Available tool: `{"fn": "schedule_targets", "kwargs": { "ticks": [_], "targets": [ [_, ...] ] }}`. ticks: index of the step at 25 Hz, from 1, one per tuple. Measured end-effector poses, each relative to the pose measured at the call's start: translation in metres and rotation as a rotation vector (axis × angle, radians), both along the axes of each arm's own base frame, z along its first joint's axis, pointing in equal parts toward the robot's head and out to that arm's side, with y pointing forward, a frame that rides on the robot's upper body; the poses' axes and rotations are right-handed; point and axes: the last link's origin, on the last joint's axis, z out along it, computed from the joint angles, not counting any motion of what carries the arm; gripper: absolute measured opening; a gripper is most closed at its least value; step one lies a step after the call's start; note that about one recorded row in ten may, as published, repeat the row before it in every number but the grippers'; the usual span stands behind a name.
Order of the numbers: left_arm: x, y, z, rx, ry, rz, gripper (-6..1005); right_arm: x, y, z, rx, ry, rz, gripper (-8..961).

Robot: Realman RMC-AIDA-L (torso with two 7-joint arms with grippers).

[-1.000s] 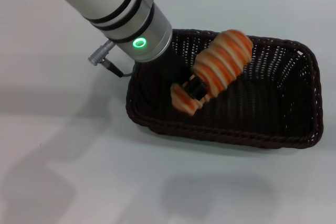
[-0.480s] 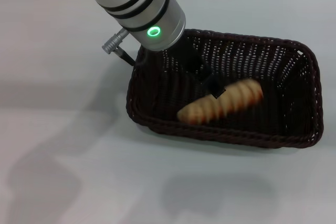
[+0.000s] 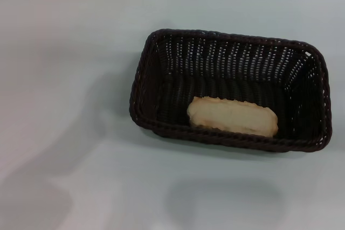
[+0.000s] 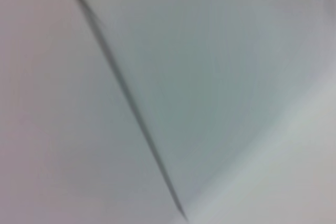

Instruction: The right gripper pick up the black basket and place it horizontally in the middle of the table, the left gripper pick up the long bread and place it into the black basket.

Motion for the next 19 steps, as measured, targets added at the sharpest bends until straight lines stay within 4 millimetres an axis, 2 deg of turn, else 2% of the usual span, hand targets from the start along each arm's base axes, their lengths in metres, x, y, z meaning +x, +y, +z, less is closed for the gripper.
{"fn": "schedule_targets", "kwargs": {
  "ticks": [1,3,4,5,8,11,12,13,16,19],
  "targets": [
    [0.0,0.0,0.0,0.0,0.0,0.0,856,0.0,0.0,-0.001,-0.002,0.002,0.0,394],
    [-0.004,0.01,0.035,0.188,-0.145,-0.109,859,0.0,0.001,-0.002,-0.006,0.011,0.0,394],
    [-0.004,0.01,0.035,0.188,-0.145,-0.109,859,0.0,0.001,-0.002,-0.006,0.011,0.0,394],
    [-0.009,0.011,0.046,0.247,-0.183,-0.136,859,0.001,0.001,-0.003,-0.008,0.014,-0.001,394],
    [-0.04,0.014,0.082,0.434,-0.272,-0.167,859,0.002,-0.003,-0.005,-0.014,0.032,-0.01,394],
    [-0.04,0.014,0.082,0.434,-0.272,-0.167,859,0.002,-0.005,-0.005,-0.021,0.045,-0.011,393],
    [-0.06,0.016,0.097,0.518,-0.282,-0.165,859,0.001,-0.005,-0.006,-0.025,0.051,-0.008,393],
    [-0.071,0.017,0.103,0.568,-0.289,-0.181,859,0.0,-0.005,-0.006,-0.028,0.057,-0.007,393],
    [-0.071,0.017,0.103,0.568,-0.289,-0.181,859,0.001,-0.007,-0.008,-0.032,0.068,-0.01,393],
    [-0.125,0.014,0.114,0.732,-0.315,-0.198,859,0.004,-0.01,-0.009,-0.032,0.07,-0.023,393]
  ]
}}
